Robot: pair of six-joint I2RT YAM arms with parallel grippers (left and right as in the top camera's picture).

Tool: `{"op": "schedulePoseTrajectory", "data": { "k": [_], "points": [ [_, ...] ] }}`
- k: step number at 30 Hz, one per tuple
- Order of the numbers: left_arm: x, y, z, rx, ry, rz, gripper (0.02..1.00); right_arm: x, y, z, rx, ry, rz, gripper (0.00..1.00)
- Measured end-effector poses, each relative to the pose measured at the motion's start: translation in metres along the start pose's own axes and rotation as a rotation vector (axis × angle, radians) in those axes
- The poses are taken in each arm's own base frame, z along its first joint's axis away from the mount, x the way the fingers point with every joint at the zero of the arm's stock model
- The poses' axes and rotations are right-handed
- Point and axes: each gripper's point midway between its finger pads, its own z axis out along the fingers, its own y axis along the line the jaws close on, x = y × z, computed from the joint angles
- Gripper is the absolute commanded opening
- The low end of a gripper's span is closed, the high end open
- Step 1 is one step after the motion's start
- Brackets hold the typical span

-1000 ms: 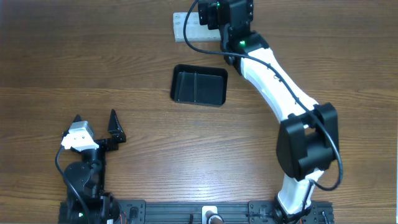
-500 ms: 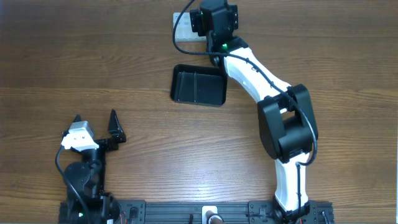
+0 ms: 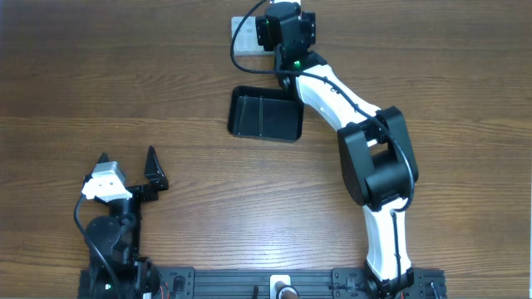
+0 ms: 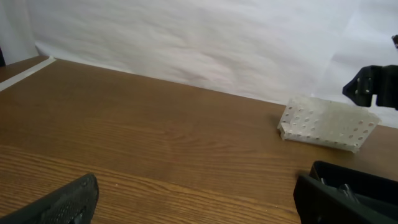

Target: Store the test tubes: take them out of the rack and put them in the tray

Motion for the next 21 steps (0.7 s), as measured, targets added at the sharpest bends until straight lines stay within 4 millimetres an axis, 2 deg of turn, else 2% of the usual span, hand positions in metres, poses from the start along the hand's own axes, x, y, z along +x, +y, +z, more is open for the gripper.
{"op": "schedulePoseTrajectory", "data": {
  "k": [7, 14, 21],
  "points": [
    [0.000, 0.000, 0.000, 0.000, 0.000, 0.000, 0.998, 0.013, 0.003, 0.011, 0.001, 0.002, 0.003, 0.833],
    [0.000, 0.000, 0.000, 0.000, 0.000, 0.000, 0.996, 0.013, 0.003, 0.011, 0.001, 0.000, 0.006, 0.700],
    [0.000, 0.000, 0.000, 0.000, 0.000, 0.000, 0.996, 0.012, 0.002, 0.011, 0.004, -0.001, 0.006, 0.691]
  ]
}}
